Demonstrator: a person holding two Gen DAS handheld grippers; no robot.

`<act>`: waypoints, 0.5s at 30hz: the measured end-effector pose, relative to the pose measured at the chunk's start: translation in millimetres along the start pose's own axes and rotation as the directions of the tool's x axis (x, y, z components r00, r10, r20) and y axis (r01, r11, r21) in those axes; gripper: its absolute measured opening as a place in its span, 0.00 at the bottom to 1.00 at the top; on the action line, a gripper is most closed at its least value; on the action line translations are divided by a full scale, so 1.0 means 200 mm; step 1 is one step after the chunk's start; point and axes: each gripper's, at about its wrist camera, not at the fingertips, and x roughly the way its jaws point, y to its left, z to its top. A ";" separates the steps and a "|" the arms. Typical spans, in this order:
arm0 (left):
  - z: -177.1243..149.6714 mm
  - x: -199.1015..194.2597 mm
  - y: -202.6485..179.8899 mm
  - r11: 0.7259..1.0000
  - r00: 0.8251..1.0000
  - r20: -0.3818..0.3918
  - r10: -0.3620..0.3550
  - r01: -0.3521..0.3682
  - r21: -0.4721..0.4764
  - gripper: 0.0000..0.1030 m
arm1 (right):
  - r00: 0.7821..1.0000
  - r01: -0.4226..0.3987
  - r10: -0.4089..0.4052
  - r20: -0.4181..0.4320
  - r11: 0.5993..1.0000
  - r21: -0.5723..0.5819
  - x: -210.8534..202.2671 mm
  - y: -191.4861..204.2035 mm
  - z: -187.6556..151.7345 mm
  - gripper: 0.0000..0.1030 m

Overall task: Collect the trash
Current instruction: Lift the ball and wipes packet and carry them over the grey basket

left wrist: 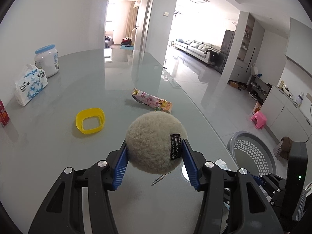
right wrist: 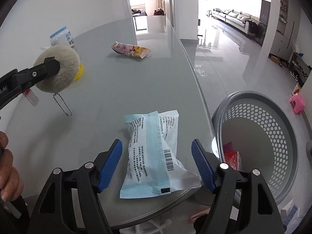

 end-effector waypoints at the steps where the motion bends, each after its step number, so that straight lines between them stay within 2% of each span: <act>1: 0.00 0.00 0.00 1.000 1.000 -0.001 0.000 0.000 -0.001 0.50 | 1.000 0.001 -0.001 -0.006 1.000 -0.001 0.01 0.00 0.00 0.68; 3: 0.00 0.00 0.01 1.000 1.000 -0.004 0.001 -0.001 -0.002 0.50 | 1.000 0.006 -0.006 -0.009 1.000 -0.002 0.03 0.01 0.00 0.65; 5: -0.01 0.00 0.01 1.000 1.000 -0.008 0.002 -0.002 -0.003 0.50 | 1.000 0.001 -0.001 -0.018 1.000 -0.005 0.05 0.02 0.00 0.49; 11: -0.01 0.02 -0.03 1.000 1.000 -0.023 0.000 0.000 0.012 0.50 | 0.999 -0.029 0.028 0.026 0.999 0.022 0.01 -0.02 -0.02 0.43; 15: -0.02 0.04 -0.12 0.999 0.999 -0.040 -0.021 0.023 0.045 0.50 | 0.997 -0.033 0.027 0.076 0.996 0.078 -0.06 -0.12 -0.04 0.42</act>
